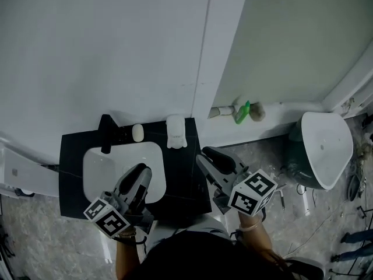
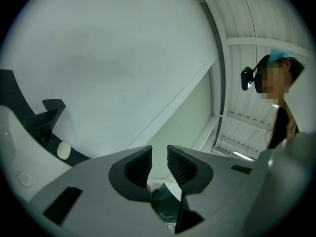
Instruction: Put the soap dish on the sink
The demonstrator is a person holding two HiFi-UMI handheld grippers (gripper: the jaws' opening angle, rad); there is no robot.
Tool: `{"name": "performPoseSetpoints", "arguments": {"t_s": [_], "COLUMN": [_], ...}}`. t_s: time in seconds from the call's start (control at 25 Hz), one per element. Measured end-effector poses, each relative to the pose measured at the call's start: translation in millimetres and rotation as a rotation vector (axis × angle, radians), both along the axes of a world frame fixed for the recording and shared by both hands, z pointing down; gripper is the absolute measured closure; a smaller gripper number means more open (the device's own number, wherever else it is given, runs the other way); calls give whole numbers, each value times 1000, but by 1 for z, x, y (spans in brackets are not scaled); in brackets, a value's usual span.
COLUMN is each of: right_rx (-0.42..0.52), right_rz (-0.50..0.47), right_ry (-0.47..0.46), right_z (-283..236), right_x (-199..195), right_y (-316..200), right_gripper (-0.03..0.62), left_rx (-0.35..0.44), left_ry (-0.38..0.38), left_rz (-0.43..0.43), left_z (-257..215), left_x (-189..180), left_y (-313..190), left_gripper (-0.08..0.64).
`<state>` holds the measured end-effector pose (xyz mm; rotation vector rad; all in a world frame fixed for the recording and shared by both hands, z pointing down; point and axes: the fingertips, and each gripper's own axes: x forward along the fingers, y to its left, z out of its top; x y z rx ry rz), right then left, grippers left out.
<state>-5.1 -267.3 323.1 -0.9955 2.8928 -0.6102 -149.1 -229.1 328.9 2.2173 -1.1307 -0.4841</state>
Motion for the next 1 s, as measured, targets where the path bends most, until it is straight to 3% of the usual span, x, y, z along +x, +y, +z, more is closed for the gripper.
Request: {"name": "performPoseSetpoints", "arguments": {"t_s": [0.32, 0.56, 0.8, 1.0], "right_rx": [20, 21, -20, -30], "right_rz": [-8, 30, 71, 65], "right_ry": [-14, 110, 148, 162], "right_z": [-16, 5, 20, 26], "right_x": [7, 15, 22, 21], "right_y": [37, 42, 39, 34], "right_gripper": [508, 535, 572, 572], "left_rx": [14, 19, 3, -10], "left_ry": [-89, -163, -90, -77], "left_rz": [22, 35, -4, -13], "left_z": [-2, -1, 5, 9], "left_x": [23, 38, 33, 30], "left_y": [26, 34, 30, 23], "left_gripper": [532, 557, 557, 557]}}
